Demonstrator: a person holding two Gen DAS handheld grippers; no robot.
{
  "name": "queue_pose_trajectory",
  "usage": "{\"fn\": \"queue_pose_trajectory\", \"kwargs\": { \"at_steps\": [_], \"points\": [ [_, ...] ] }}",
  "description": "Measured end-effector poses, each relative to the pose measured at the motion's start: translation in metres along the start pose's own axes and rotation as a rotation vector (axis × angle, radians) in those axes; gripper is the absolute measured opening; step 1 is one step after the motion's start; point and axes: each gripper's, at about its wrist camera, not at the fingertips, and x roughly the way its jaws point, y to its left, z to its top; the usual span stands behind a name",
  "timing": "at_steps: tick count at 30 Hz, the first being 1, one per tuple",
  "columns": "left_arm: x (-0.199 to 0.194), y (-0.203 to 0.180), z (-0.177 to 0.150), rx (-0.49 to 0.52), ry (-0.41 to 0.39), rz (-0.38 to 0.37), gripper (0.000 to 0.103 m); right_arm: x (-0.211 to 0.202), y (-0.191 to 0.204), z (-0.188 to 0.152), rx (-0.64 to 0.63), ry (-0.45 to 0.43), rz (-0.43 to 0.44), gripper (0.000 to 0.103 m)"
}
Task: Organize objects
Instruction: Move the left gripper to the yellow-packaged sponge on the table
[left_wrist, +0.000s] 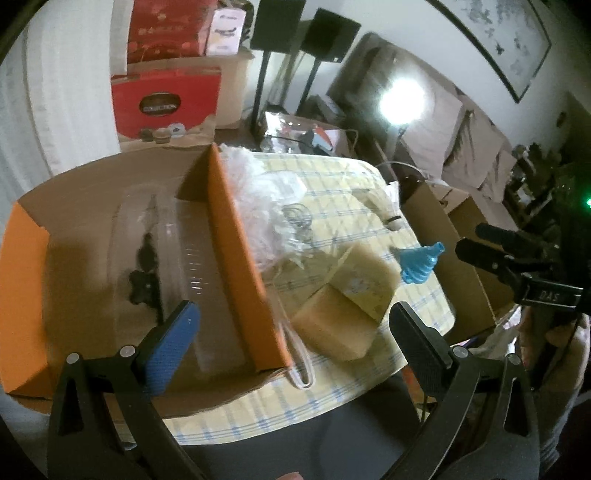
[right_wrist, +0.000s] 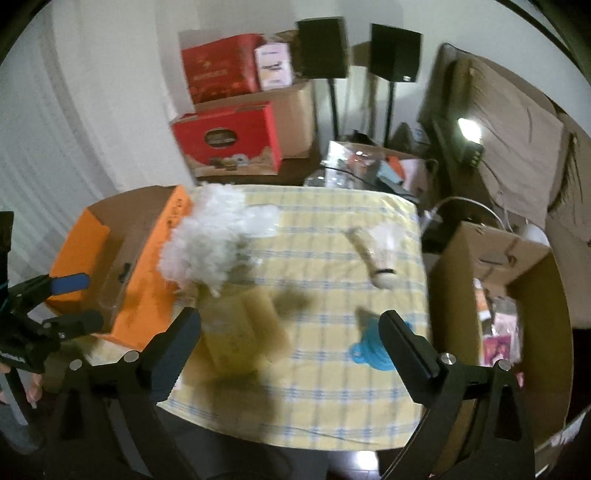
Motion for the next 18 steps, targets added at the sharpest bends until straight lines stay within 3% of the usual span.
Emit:
{"fn": "queue_pose_trajectory", "kwargs": {
  "at_steps": [18],
  "points": [
    [0.03,-0.038,0.023,0.048,0.026,-0.01,0.103,-0.001,-0.067,-0.02,0.133,-0.01,-0.039,0.099]
  ]
}}
